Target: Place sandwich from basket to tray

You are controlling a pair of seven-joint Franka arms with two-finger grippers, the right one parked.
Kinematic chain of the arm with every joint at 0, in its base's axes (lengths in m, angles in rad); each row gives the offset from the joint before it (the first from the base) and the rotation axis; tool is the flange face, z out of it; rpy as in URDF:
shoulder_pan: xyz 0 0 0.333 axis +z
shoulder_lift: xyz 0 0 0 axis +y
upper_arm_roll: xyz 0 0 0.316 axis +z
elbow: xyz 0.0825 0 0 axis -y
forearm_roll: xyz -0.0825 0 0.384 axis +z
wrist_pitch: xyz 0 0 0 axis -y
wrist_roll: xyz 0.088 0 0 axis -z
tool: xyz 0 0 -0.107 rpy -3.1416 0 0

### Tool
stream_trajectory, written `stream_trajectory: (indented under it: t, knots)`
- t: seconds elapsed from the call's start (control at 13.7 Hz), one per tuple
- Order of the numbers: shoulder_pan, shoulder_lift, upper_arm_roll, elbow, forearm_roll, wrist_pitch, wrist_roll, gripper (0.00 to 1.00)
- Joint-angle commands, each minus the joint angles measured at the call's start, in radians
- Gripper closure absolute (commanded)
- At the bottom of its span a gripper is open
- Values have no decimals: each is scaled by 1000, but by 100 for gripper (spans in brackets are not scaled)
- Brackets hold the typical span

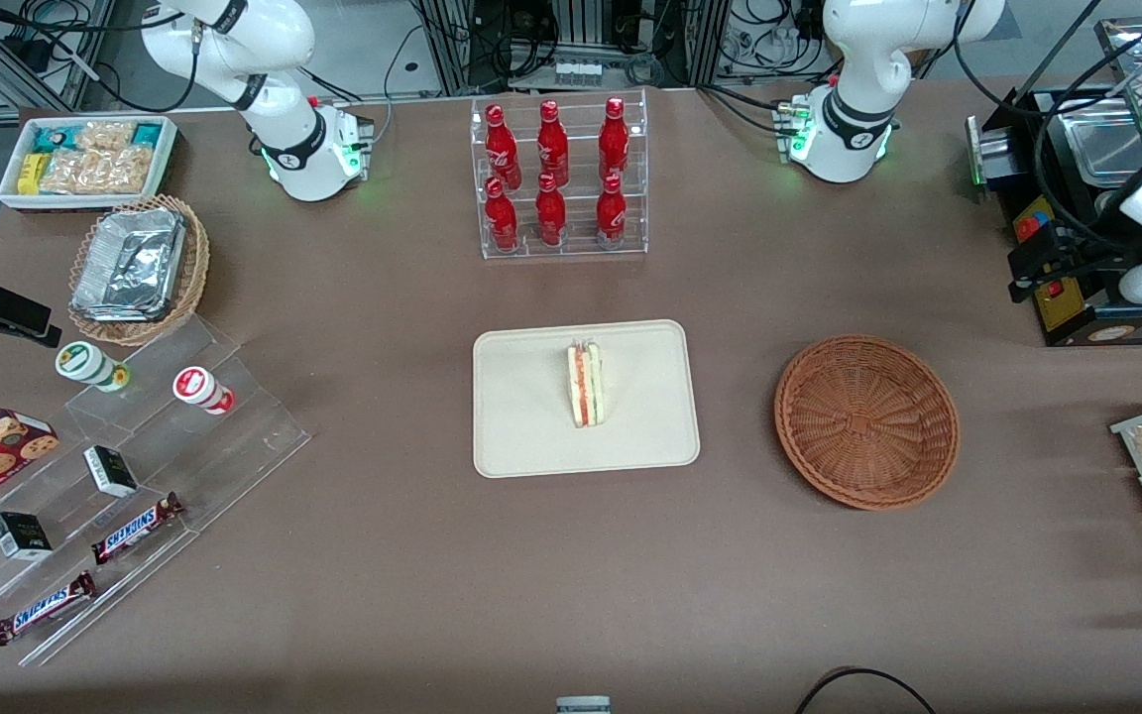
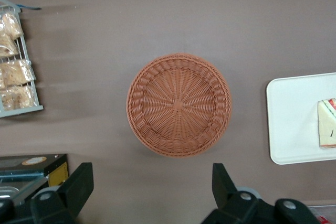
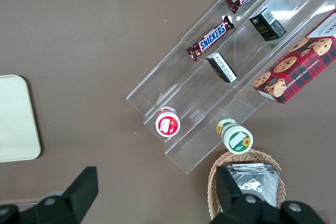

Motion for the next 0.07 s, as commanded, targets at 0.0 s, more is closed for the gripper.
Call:
stream_trajectory:
  t: [0.0]
  knots:
    - [8, 26, -4, 50, -16, -22, 25, 0]
